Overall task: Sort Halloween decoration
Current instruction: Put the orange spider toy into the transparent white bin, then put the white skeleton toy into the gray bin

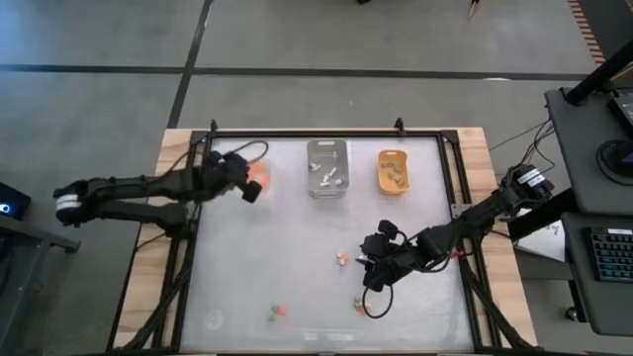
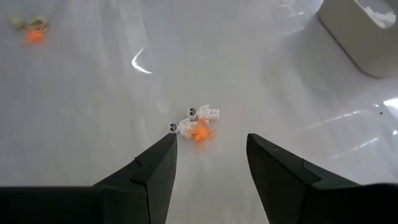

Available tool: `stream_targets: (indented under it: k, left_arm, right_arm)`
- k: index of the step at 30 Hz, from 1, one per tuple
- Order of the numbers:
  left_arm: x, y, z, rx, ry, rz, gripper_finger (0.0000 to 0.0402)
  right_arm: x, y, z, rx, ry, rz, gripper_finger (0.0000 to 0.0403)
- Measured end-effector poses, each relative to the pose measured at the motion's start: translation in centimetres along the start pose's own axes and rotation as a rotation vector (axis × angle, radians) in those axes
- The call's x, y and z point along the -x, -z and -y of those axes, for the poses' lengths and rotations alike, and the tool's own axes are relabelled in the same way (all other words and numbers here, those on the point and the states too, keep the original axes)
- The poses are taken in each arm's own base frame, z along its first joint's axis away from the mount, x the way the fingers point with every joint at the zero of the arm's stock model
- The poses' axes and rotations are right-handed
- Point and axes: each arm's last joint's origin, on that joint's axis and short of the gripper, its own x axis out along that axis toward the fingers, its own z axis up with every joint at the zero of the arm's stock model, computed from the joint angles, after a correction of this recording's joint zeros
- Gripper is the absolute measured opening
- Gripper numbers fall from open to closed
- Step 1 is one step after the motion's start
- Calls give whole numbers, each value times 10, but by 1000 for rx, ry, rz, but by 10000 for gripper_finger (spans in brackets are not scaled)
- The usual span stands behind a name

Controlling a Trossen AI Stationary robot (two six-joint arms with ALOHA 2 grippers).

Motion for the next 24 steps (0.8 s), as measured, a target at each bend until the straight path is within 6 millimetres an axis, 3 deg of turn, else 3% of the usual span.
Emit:
stream_targets:
  k: [6, 11, 18, 24]
  left_arm:
    - [-14, -3, -15, 53, -18, -67, 4]
    - [-16, -2, -15, 22, -17, -72, 40]
    - [-13, -3, -15, 49, -11, -59, 96]
    - [-2, -6, -1, 73, 85, 21, 110]
  right_arm:
    - [0, -1, -1, -1, -10, 4, 187]
    - [2, -6, -3, -23, -20, 13, 187]
    - [15, -29, -14, -69, -75, 66, 187]
    - [27, -48, -16, -227, -79, 70, 187]
